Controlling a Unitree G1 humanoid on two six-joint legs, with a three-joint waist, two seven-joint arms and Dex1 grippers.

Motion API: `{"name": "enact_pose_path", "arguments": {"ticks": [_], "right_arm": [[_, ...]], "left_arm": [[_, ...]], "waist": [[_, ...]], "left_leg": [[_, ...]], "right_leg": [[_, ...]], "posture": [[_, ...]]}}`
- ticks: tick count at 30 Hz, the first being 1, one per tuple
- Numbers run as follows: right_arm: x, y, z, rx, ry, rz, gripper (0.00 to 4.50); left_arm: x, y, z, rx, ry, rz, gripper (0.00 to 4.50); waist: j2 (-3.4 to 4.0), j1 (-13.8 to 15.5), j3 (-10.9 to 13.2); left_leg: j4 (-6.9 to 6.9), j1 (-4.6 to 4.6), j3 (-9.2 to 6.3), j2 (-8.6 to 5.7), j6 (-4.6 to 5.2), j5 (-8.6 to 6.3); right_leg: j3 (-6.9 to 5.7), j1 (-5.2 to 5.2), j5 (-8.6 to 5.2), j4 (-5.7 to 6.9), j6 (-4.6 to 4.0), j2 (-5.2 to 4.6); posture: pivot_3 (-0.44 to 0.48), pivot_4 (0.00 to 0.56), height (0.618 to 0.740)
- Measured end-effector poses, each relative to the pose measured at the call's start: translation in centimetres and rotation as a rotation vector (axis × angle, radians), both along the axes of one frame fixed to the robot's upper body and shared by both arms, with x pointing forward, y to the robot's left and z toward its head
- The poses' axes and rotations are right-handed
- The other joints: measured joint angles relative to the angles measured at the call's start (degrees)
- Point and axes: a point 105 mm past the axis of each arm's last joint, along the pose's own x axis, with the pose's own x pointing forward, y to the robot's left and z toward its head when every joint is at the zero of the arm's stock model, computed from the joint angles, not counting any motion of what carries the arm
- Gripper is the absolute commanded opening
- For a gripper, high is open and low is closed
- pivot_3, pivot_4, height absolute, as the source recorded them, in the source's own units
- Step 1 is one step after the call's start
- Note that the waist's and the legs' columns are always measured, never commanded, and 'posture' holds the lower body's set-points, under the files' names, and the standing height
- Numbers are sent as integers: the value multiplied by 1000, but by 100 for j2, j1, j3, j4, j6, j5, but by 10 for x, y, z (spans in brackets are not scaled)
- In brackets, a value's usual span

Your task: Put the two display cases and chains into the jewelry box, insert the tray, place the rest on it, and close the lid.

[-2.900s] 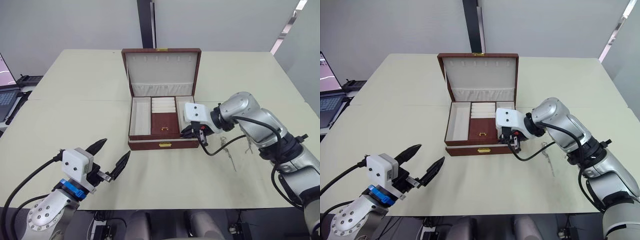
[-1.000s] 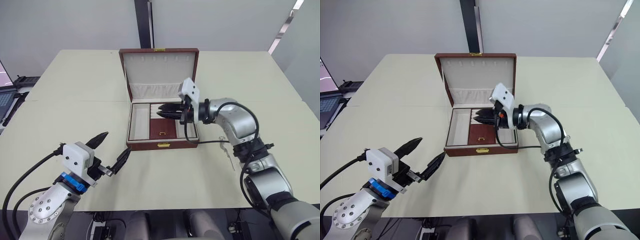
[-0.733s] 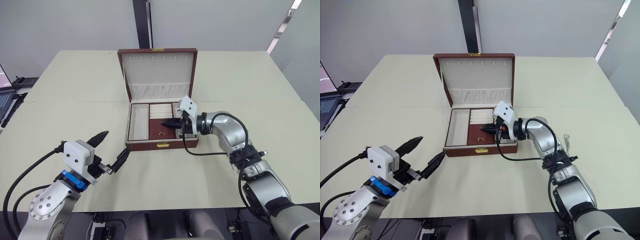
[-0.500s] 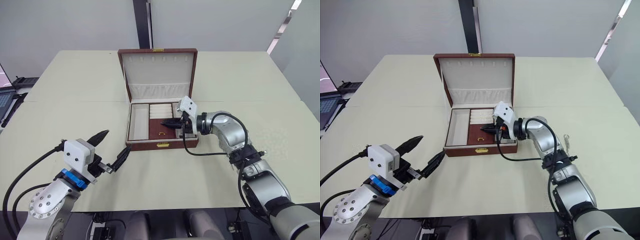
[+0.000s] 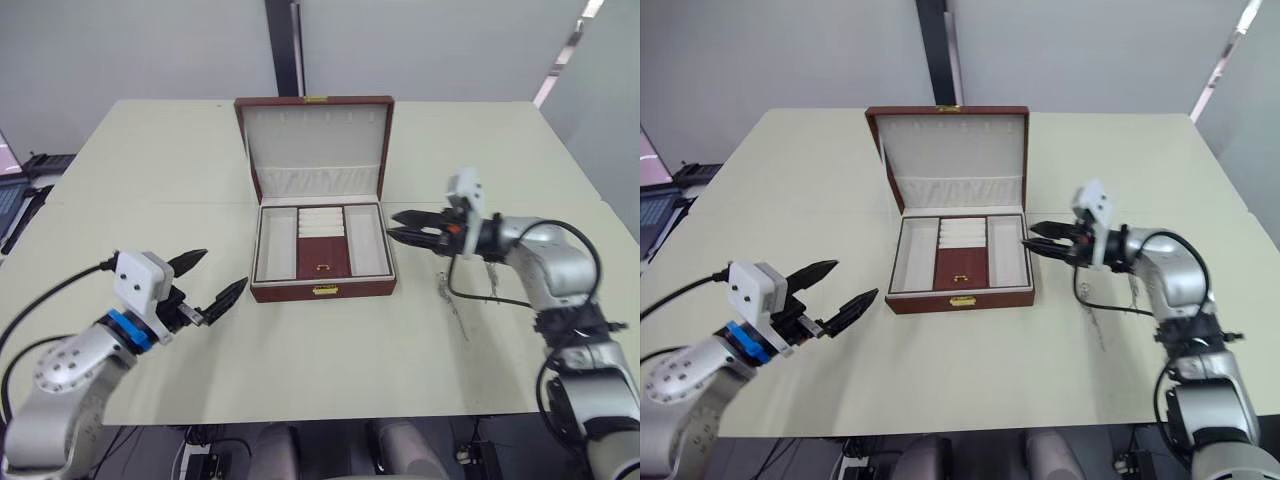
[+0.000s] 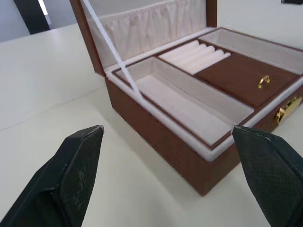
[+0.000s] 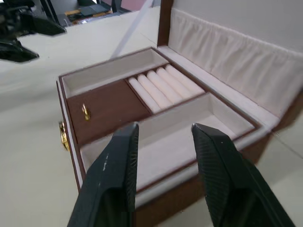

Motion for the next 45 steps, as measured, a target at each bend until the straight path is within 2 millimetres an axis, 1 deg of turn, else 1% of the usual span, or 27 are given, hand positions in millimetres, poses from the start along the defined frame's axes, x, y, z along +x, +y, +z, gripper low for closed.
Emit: {"name": "enact_pose_path", "arguments": {"ticks": [1, 2, 3, 5, 6, 11, 14, 19, 24, 28, 41, 45], "right_arm": [[-7, -42, -13, -49, 18, -115, 2945], [-12, -67, -18, -76, 30, -192, 3190], [-14, -76, -20, -83, 32, -218, 3444], [-21, -91, -22, -106, 29, -254, 4152], [-25, -99, -24, -119, 32, -275, 4435], [-39, -133, -39, -148, 63, -382, 4477], [-42, -149, -44, -138, 70, -452, 4477], [-47, -163, -50, -127, 82, -514, 4477], [-51, -172, -61, -127, 110, -546, 4477], [-54, -175, -64, -134, 116, -554, 4477], [-56, -177, -67, -140, 120, -563, 4477], [-55, -179, -67, -135, 118, -582, 4477]], "left_arm": [[1, 23, -3, 44, 56, 29, 4500], [2, 40, -5, 46, 81, 68, 4500], [2, 46, -6, 49, 96, 74, 4500], [1, 52, -7, 56, 111, 63, 4500], [1, 59, -7, 64, 118, 70, 4500], [-3, 94, -6, 94, 127, 160, 4500], [-5, 107, -3, 103, 113, 198, 4500], [-6, 121, -4, 112, 101, 246, 4500], [-4, 128, -2, 109, 78, 272, 4500], [-2, 133, -3, 102, 77, 290, 4500], [-1, 132, -1, 105, 67, 289, 4500], [-3, 126, -3, 117, 75, 265, 4500]], "waist": [[5, 73, 3], [10, 92, 6], [10, 86, 7], [9, 47, 7], [9, 37, 7], [8, 0, 8], [7, -6, 8], [7, -6, 8], [7, -5, 8], [7, -5, 8], [6, -3, 8], [6, -3, 8]], "left_leg": [[0, -6, -1, -6, 0, 0], [0, -8, 14, -7, 0, -1], [0, -7, 16, -7, -1, -1], [0, -5, 16, -4, 0, -1], [-1, -4, 14, -4, 0, -1], [-1, -2, 17, -4, 0, -1], [0, -1, 21, -4, 0, -1], [-1, 2, 20, -3, -1, -1], [-1, 2, 23, -3, -1, -1], [-1, 3, 22, -3, -1, -1], [-1, 3, 22, -3, -1, -1], [0, 3, 22, -3, -1, -1]], "right_leg": [[-6, -1, -10, -5, 6, -9], [6, -4, -12, -8, 9, -13], [9, -4, -12, -10, 9, -12], [10, -5, -11, -9, 10, -10], [8, -4, -11, -8, 10, -9], [10, -3, -11, -6, 10, -9], [14, -3, -10, -6, 12, -10], [12, -1, -10, -5, 12, -10], [14, -1, -10, -5, 12, -10], [14, -1, -10, -1, 12, -10], [14, 0, -10, 1, 13, -10], [13, 0, -10, 2, 13, -10]], "posture": [[0, 150, 740], [0, 150, 740], [0, 150, 740], [0, 150, 740], [0, 150, 740], [0, 150, 740], [0, 150, 740], [0, 150, 740], [0, 150, 740], [0, 150, 740], [0, 150, 740], [0, 150, 740]]}}
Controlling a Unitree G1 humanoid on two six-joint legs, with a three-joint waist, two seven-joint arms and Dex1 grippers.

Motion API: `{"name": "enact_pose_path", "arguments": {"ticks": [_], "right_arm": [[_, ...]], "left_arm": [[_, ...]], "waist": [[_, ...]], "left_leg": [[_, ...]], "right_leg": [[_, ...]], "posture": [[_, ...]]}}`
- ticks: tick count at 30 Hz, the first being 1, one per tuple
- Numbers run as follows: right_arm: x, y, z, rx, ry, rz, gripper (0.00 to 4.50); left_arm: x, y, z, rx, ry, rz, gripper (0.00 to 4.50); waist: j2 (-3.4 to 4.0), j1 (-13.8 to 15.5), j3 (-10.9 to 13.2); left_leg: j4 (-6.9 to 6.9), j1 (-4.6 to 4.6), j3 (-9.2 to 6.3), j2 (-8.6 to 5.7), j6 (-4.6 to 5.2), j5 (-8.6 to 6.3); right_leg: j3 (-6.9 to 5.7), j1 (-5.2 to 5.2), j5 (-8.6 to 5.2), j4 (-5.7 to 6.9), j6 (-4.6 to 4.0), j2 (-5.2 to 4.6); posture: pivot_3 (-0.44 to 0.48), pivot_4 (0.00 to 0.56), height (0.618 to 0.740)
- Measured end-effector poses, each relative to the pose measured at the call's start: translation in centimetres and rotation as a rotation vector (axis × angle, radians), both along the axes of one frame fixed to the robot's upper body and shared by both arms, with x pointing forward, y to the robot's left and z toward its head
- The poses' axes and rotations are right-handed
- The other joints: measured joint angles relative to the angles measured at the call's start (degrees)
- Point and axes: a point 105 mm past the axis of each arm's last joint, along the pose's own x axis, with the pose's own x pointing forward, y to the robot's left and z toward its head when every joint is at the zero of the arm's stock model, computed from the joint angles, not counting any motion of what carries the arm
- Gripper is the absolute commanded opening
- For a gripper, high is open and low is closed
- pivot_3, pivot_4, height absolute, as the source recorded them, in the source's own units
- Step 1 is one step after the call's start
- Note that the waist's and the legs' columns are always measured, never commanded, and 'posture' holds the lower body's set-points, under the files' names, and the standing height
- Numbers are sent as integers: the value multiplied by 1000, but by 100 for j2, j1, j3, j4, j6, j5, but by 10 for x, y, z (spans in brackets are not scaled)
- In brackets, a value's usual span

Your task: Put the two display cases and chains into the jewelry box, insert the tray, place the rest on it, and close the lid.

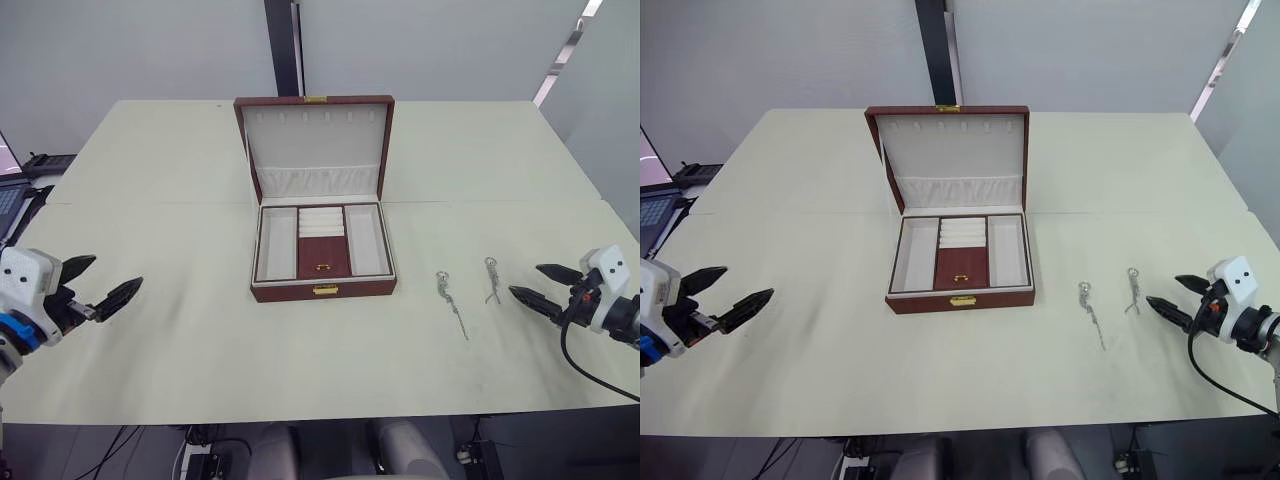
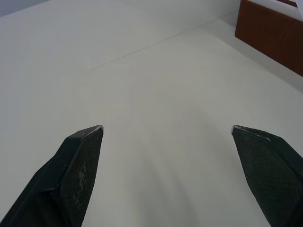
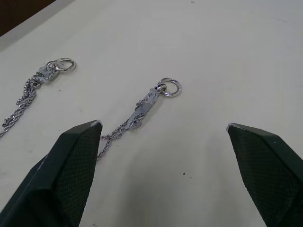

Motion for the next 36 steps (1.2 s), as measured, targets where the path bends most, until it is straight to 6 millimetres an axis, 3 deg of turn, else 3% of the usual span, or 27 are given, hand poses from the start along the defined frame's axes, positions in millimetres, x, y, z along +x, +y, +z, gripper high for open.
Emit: {"name": "enact_pose_path", "arguments": {"ticks": [2, 7, 13, 21, 30, 36], "right_arm": [[1, 1, 4, 39, -11, -23, 4477], [-2, 28, 12, 89, -48, -23, 4477], [-1, 53, 6, 151, -81, -126, 4477], [7, 62, -12, 74, -80, -288, 4477], [15, 54, -28, 55, -66, -426, 4477], [21, 55, -30, 52, -74, -433, 4477]], "left_arm": [[0, -9, 0, 7, 1, -39, 4500], [1, -67, 1, 30, 2, -277, 4500], [-10, -115, -4, 41, 34, -487, 4500], [-33, -171, -13, 27, 53, -744, 4500], [-53, -200, -19, -30, -26, -849, 4500], [-58, -203, -18, -42, -92, -856, 4500]], "waist": [[0, 2, 0], [-3, 9, -2], [-1, 5, -3], [-1, 5, -4], [1, 4, -7], [0, -2, -10]], "left_leg": [[0, 0, 0, 0, 0, 0], [0, -1, -4, 0, -1, 0], [0, 0, -3, 0, -1, 0], [0, 0, -1, -1, -1, 0], [1, 2, 0, -2, -1, 0], [0, 6, 1, -2, -1, 0]], "right_leg": [[1, 1, 0, 2, 0, 0], [-1, 3, 0, 3, 1, 0], [2, 3, 1, 5, 2, 0], [4, 2, 1, 4, 1, 0], [7, 3, 1, 5, 2, 1], [10, 4, 1, 5, 1, 2]], "posture": [[0, 150, 740], [0, 150, 740], [0, 150, 740], [0, 150, 740], [0, 150, 740], [0, 150, 740]]}}
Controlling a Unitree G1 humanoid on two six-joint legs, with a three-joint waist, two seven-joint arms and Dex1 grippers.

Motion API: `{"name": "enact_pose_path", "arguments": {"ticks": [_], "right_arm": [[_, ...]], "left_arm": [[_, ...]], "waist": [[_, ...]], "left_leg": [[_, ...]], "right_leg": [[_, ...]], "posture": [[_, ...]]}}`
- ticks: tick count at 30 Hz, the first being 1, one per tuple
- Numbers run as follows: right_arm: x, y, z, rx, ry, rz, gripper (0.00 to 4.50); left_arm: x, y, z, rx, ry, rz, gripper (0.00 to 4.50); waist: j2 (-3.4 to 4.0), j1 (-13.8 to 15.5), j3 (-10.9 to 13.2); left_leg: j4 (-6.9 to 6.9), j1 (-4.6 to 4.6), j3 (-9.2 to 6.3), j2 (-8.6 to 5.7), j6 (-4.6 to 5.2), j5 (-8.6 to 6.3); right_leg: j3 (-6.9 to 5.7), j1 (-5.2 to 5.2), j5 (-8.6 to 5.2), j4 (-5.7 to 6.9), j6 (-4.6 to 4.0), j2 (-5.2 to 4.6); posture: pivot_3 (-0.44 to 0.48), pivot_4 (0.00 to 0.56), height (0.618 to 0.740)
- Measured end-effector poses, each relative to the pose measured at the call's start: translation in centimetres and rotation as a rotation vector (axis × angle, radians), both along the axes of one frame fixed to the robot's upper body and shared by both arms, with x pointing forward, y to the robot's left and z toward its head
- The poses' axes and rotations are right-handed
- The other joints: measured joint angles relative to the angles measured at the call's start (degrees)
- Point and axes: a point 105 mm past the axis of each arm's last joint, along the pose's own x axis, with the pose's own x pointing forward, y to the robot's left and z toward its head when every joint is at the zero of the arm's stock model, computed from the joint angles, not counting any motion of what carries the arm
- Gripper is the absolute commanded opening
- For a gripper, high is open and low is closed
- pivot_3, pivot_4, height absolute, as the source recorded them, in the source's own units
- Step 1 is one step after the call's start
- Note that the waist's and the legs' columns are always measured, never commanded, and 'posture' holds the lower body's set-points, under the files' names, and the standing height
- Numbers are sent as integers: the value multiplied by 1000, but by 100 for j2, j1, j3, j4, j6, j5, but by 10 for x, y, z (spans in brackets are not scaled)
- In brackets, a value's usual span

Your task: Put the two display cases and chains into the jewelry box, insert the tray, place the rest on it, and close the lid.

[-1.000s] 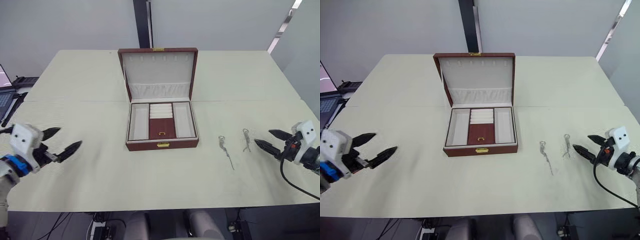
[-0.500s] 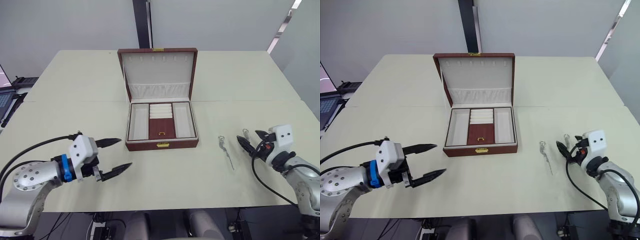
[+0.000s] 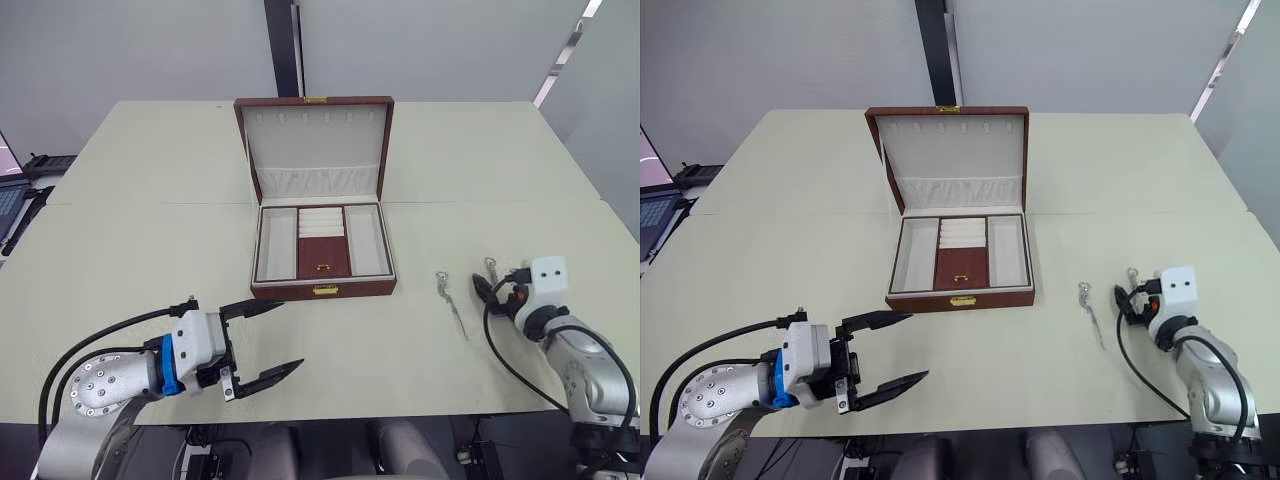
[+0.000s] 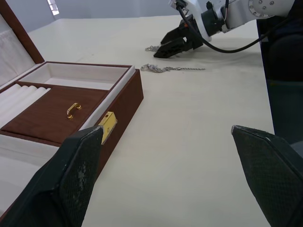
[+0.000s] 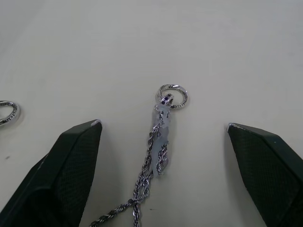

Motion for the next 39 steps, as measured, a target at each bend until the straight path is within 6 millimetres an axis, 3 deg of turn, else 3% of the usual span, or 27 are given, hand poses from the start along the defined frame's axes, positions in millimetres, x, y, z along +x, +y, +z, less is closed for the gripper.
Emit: {"name": "enact_pose_path", "arguments": {"ticks": [1, 4, 9, 20, 33, 39], "right_arm": [[1, 0, 0, -1, 0, 0, 4477], [3, 2, 0, -11, -5, 3, 3933], [4, 5, -1, -17, -14, 16, 2364], [3, 4, -2, -30, -14, 11, 149], [0, 9, 5, 28, -30, 112, 102], [1, 29, 47, 88, -119, 320, 102]], "left_arm": [[-1, 0, -1, -2, -4, 0, 4500], [-2, 0, -3, -3, -11, -7, 4500], [0, 2, -7, -6, -3, 3, 4500], [5, 4, -7, -11, -12, 18, 4500], [10, 2, -5, -41, -1, 30, 4500], [15, 8, -5, -75, 40, 91, 4500]], "waist": [[0, -1, 0], [-2, -3, -5], [-10, -2, -12], [-15, 3, -16], [-14, 3, -15], [-13, 0, -14]], "left_leg": [[0, 0, 0, 0, 0, 0], [0, 2, 0, 0, 0, 0], [0, 2, -1, 0, 0, 0], [0, 2, -1, -1, 0, 0], [0, 2, -1, -1, 1, 0], [0, 2, -4, 0, 1, 0]], "right_leg": [[0, 0, 0, 0, 0, 0], [-1, 1, 0, 0, 0, 0], [-1, 4, 0, -1, 0, 0], [-2, 5, 0, -1, 0, -1], [-1, 4, 0, -1, 0, 0], [-3, 4, 0, 0, 0, 1]], "posture": [[0, 150, 740], [0, 150, 740], [0, 150, 740], [0, 150, 740], [0, 150, 740], [0, 150, 740]]}}
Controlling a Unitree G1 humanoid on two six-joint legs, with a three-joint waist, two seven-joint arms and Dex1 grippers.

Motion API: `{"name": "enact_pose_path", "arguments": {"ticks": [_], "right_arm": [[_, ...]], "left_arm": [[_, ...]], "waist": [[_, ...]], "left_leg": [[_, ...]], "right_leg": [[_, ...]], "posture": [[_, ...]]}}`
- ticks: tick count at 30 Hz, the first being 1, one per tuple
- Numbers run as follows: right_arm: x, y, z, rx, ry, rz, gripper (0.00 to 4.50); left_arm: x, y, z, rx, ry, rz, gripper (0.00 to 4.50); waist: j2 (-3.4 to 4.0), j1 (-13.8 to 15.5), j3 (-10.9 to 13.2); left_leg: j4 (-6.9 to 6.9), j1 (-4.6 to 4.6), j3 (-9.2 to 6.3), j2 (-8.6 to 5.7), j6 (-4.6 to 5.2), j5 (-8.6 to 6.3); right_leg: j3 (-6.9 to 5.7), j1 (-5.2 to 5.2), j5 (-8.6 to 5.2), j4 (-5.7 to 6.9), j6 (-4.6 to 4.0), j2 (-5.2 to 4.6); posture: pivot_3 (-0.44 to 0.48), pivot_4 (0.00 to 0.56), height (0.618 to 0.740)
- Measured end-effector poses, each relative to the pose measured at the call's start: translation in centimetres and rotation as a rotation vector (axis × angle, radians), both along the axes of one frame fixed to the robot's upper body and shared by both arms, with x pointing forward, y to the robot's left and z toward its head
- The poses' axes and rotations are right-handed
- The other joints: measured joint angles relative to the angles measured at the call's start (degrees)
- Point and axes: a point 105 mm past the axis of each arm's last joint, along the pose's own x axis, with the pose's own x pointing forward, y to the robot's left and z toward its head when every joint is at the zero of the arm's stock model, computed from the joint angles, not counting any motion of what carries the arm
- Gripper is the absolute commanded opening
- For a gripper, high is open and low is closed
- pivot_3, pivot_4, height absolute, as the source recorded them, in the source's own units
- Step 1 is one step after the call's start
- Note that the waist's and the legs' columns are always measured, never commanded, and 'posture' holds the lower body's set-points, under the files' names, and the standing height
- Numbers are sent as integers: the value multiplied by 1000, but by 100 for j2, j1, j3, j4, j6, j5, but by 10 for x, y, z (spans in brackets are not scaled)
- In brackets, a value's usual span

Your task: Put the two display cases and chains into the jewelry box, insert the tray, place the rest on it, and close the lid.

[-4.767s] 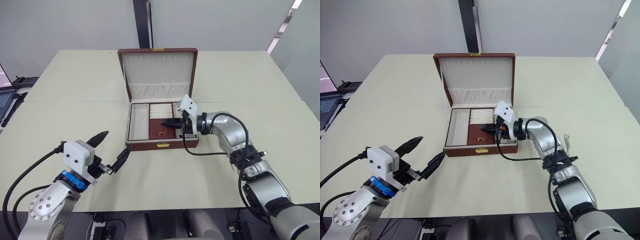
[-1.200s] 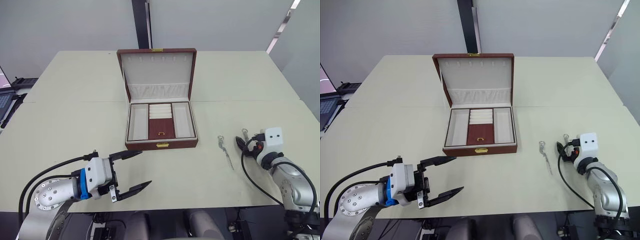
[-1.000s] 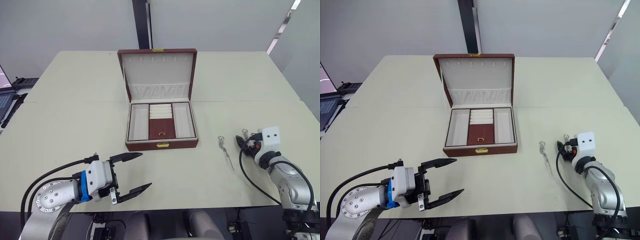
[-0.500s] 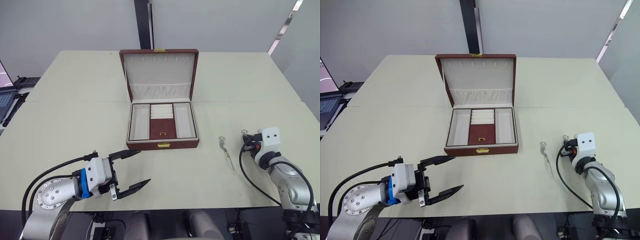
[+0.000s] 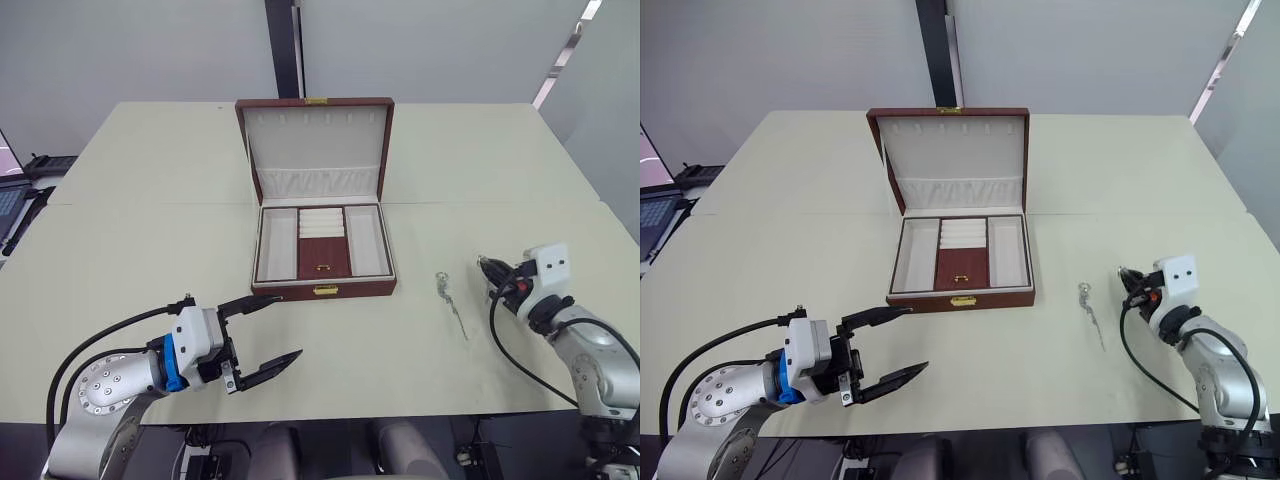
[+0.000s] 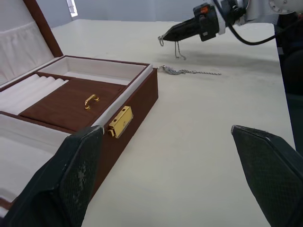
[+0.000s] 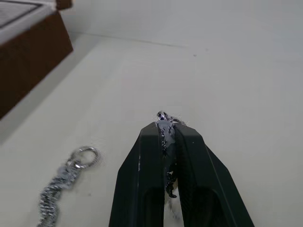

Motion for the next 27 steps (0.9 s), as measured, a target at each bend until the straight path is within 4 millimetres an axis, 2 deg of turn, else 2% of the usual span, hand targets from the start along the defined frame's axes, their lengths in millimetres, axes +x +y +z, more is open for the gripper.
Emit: {"name": "enact_pose_path", "arguments": {"ticks": [3, 9, 17, 20, 27], "right_arm": [[1, 13, 14, 18, -14, 94, 102], [11, 51, 58, 33, -89, 306, 102], [24, 103, 94, 61, -151, 511, 102], [31, 120, 103, 86, -164, 558, 102], [39, 178, 115, 95, -170, 720, 102]], "left_arm": [[2, 5, 0, -4, 11, 43, 4500], [3, 15, -5, -36, 43, 151, 4500], [0, 32, -1, -108, 20, 350, 4500], [-1, 38, 0, -137, 19, 403, 4500], [-1, 51, -1, -182, 18, 522, 4500]], "waist": [[0, -1, 0], [0, -9, 1], [-1, -10, 2], [-1, -11, 2], [0, -16, 2]], "left_leg": [[0, 0, 1, 0, 0, 0], [0, 1, -2, 1, 0, 0], [0, -1, -3, 1, 0, 0], [0, 0, -2, 2, 0, 0], [0, -1, -2, 3, 0, 0]], "right_leg": [[1, 0, 0, 0, 0, 0], [-2, 0, 0, 0, 0, 0], [-1, -2, 1, -1, -1, -1], [-2, -2, 1, 1, -1, -1], [-4, -5, 1, 1, -2, -1]], "posture": [[0, 150, 740], [0, 150, 740], [0, 150, 740], [0, 150, 740], [0, 150, 740]]}}
